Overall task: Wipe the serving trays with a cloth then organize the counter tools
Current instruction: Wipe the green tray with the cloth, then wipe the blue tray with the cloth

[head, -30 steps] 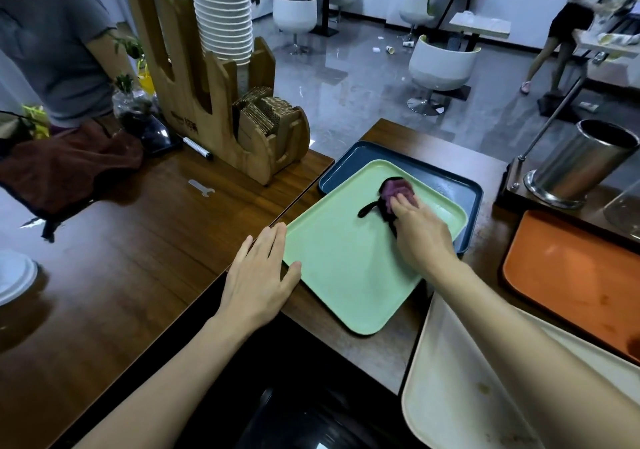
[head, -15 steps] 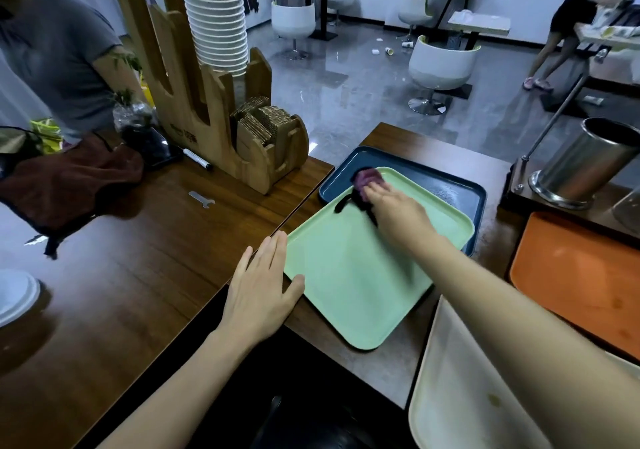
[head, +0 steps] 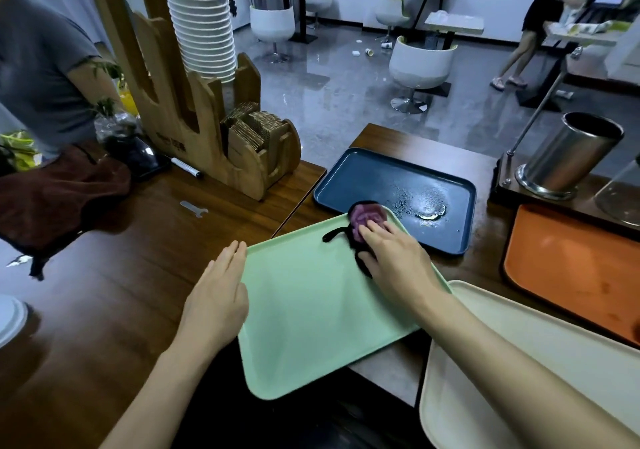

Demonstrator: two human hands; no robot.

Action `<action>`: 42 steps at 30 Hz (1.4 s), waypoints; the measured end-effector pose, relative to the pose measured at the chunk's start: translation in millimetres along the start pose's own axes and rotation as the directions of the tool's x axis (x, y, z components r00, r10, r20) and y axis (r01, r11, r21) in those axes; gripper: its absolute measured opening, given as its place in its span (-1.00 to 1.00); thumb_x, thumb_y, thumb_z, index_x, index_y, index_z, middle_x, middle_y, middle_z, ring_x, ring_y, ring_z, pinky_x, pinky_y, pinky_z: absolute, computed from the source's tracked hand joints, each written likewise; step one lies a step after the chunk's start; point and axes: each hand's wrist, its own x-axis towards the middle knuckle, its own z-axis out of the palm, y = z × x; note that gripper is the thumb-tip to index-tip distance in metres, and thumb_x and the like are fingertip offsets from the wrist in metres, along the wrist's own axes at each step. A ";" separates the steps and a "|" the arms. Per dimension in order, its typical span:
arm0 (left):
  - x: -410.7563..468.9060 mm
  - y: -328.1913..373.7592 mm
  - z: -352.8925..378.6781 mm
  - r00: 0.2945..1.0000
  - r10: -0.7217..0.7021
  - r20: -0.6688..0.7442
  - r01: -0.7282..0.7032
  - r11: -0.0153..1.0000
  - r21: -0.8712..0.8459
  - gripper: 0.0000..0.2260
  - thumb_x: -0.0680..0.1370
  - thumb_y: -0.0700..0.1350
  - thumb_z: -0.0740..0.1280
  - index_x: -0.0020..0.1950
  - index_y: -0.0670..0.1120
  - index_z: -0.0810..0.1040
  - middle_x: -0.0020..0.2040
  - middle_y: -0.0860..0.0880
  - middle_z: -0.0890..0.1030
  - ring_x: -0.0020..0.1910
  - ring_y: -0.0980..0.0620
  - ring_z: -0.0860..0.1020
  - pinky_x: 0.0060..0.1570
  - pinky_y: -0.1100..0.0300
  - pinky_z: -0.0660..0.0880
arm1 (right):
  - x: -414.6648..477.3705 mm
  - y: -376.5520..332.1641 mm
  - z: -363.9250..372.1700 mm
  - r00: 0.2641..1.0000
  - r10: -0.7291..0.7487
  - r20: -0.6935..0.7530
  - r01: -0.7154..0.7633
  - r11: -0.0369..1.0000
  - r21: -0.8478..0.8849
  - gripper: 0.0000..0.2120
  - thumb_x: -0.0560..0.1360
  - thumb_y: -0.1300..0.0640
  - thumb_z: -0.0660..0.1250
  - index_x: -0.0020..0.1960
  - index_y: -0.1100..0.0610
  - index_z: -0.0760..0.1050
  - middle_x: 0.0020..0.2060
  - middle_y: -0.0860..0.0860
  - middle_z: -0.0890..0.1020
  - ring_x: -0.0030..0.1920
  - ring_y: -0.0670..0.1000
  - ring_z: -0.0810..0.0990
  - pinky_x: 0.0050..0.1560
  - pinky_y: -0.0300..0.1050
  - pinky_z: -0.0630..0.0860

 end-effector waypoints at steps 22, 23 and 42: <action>78.2 27.3 -15.7 0.951 0.237 0.196 -0.270 0.950 0.158 -0.20 0.55 0.47 0.04 0.68 0.09 0.00 0.68 0.08 -0.01 0.65 0.08 -0.10 0.61 -0.02 -0.09 | -38.3 -22.0 -11.2 0.982 0.189 0.003 -0.184 0.953 0.241 -0.77 0.49 0.22 0.33 0.12 0.06 0.60 0.04 -0.05 0.68 -0.06 0.14 0.51 -0.09 -0.05 0.37; 79.7 31.1 -15.4 0.951 0.249 0.184 -0.279 0.947 0.162 -0.19 0.54 0.48 0.04 0.68 0.10 0.00 0.68 0.08 -0.01 0.65 0.09 -0.10 0.61 -0.02 -0.10 | -36.8 -17.4 -16.6 0.981 0.193 0.004 -0.186 0.940 0.286 -0.80 0.50 0.21 0.32 0.10 0.06 0.58 -0.02 -0.04 0.67 -0.09 0.13 0.49 -0.14 -0.06 0.29; 201.8 123.4 23.4 0.934 0.254 0.250 -0.263 0.965 0.001 -0.32 0.40 0.52 0.30 0.31 0.08 0.33 0.21 0.05 0.49 0.20 -0.10 0.49 0.20 -0.10 0.47 | 68.9 85.3 -4.1 0.971 0.233 0.054 -0.239 0.931 0.277 -0.65 0.53 0.17 0.27 0.29 -0.01 0.56 0.11 0.01 0.64 0.23 0.19 0.51 0.05 -0.09 0.38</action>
